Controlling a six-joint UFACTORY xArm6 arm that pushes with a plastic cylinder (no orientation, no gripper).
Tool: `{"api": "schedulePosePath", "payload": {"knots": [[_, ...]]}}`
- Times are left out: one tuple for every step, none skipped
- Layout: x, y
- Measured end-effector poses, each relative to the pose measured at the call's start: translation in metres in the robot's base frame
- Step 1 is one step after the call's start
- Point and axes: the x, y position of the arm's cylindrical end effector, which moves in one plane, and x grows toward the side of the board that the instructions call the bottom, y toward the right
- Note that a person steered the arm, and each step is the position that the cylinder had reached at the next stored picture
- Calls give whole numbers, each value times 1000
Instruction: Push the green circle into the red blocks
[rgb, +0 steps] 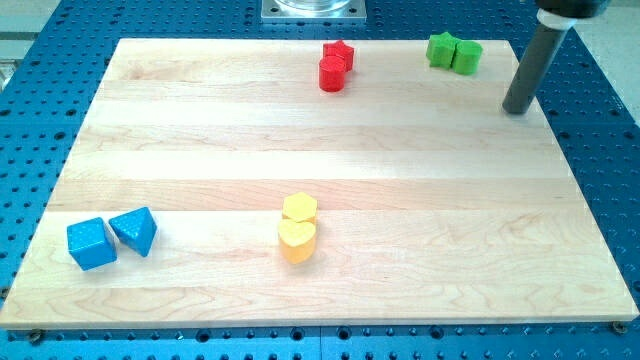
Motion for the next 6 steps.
{"api": "schedulePosePath", "payload": {"knots": [[-42,0],[-56,2],[-91,2],[-91,-22],[-65,-75],[-20,-119]]}}
